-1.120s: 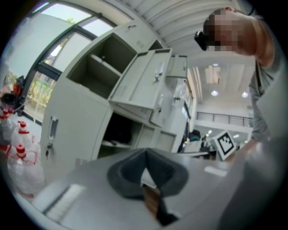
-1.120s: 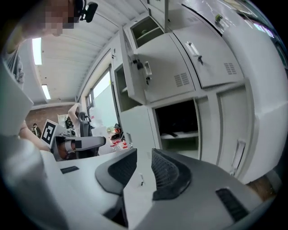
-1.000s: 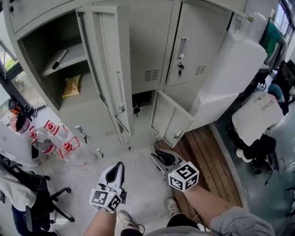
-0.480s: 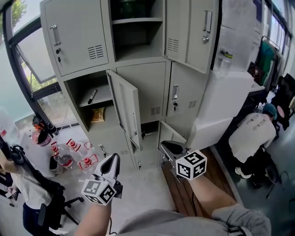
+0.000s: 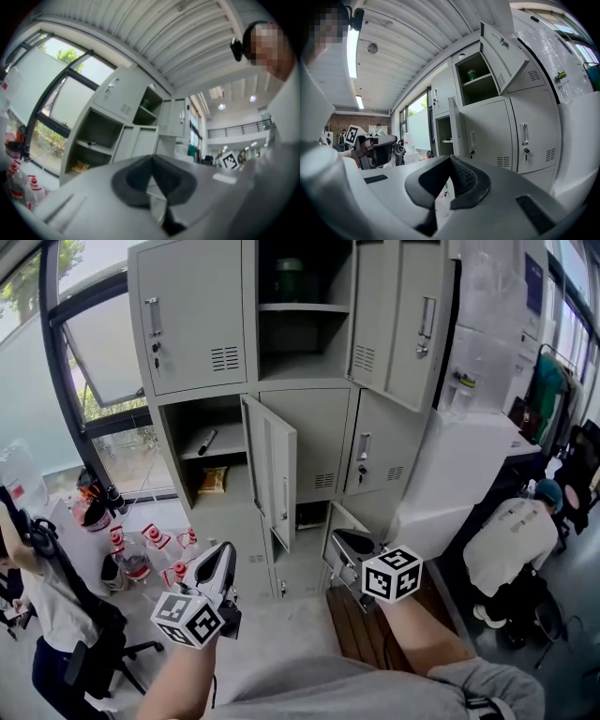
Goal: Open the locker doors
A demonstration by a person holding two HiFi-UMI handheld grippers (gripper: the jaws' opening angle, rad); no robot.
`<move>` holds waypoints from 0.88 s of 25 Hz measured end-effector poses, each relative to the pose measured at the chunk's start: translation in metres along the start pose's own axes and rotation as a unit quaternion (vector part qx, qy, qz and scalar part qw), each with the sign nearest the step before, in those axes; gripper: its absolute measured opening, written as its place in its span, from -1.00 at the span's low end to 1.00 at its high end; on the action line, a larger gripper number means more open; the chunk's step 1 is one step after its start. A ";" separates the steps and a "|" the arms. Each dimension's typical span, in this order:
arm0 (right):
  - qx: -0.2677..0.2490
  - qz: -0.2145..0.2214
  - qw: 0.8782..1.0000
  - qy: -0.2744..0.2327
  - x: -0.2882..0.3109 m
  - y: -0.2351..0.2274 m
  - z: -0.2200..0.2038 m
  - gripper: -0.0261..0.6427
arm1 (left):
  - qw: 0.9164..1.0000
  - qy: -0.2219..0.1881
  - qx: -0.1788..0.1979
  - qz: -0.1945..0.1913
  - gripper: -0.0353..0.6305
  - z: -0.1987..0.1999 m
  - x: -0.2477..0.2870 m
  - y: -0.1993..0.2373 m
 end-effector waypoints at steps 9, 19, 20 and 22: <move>-0.006 -0.004 1.000 0.008 0.002 -0.004 0.005 -0.90 | 1.000 -0.001 -0.006 -0.006 -0.88 0.005 0.001 -0.004; -0.008 -0.007 1.000 0.010 0.004 -0.009 0.005 -0.90 | 1.000 0.001 -0.007 -0.006 -0.88 0.006 0.003 -0.004; -0.009 -0.007 1.000 0.011 0.005 -0.011 0.005 -0.90 | 1.000 0.000 -0.007 -0.006 -0.88 0.006 0.004 -0.004; -0.009 -0.007 1.000 0.012 0.006 -0.012 0.005 -0.90 | 1.000 0.000 -0.007 -0.007 -0.88 0.007 0.005 -0.004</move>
Point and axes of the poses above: the fingertips, and each gripper's own axes: x forward along the fingers, y to its left, z out of its top, the point moved 3 cm from there along -x, backward along the fingers, and after that the axes turned 9 degrees about x, right-handed, at the moved point
